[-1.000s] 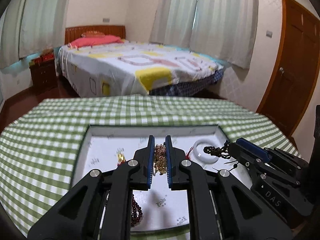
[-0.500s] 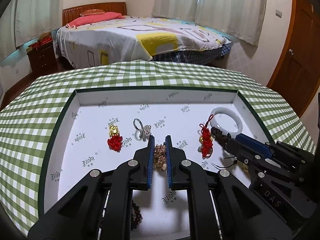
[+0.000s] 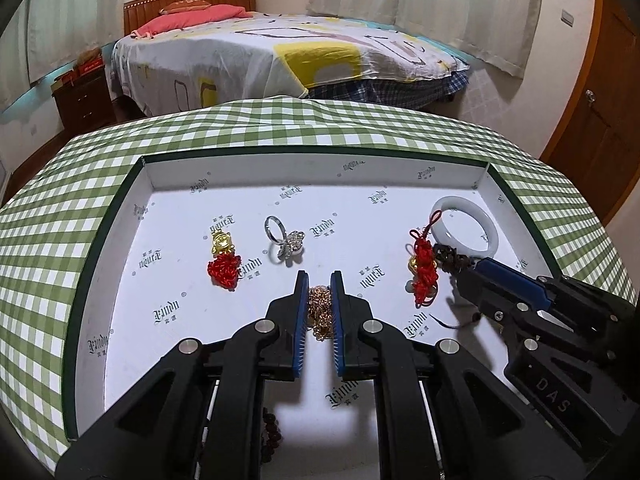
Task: Organize jewelry
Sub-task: 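Carry the gold chain and black necklace into the tray and open both tools, then move the right tool to the long silver rhinestone brooch and grasp it, then grasp the gold pearl flower brooch with the left tool while the right tool holds the silver brooch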
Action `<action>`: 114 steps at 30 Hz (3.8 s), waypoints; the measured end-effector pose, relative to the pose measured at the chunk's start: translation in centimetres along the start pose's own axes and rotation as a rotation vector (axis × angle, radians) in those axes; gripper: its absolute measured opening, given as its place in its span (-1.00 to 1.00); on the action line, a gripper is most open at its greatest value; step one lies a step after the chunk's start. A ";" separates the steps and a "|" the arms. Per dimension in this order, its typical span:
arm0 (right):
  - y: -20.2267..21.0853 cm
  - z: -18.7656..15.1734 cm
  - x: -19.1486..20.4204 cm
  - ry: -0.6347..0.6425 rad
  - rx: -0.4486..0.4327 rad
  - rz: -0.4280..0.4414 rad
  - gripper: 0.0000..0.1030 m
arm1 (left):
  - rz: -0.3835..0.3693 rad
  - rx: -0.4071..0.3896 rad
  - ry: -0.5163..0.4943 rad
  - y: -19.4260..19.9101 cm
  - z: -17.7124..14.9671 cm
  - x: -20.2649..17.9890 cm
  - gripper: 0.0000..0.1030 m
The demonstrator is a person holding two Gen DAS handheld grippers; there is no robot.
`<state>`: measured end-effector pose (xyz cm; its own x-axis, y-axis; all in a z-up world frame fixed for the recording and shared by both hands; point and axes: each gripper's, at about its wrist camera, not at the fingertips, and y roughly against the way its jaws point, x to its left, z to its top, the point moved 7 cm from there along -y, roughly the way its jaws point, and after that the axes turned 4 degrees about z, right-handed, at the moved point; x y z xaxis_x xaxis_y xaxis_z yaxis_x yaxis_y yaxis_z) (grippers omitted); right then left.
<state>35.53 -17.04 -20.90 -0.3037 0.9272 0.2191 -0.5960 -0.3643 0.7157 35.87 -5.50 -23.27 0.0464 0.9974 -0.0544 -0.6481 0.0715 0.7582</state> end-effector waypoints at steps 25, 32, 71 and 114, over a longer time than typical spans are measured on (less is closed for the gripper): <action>2.7 0.3 -0.4 0.005 -0.065 -0.045 0.19 | 0.049 -0.069 0.000 3.0 0.4 1.0 0.43; 4.9 -0.4 -0.1 0.004 -0.089 -0.046 0.19 | 0.060 -0.112 0.015 5.7 0.1 1.6 0.47; 4.7 -9.1 5.9 0.143 0.116 0.025 -0.72 | 0.128 -0.071 0.096 12.3 -11.0 5.8 0.47; 8.1 -10.1 1.0 -0.006 0.041 0.034 -0.73 | 0.030 0.031 -0.007 8.8 -12.0 -0.1 0.09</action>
<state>22.94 -19.97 -21.56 -0.3183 0.9150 0.2478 -0.5543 -0.3917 0.7344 21.00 -4.99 -24.38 0.0327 0.9991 -0.0266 -0.6255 0.0413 0.7791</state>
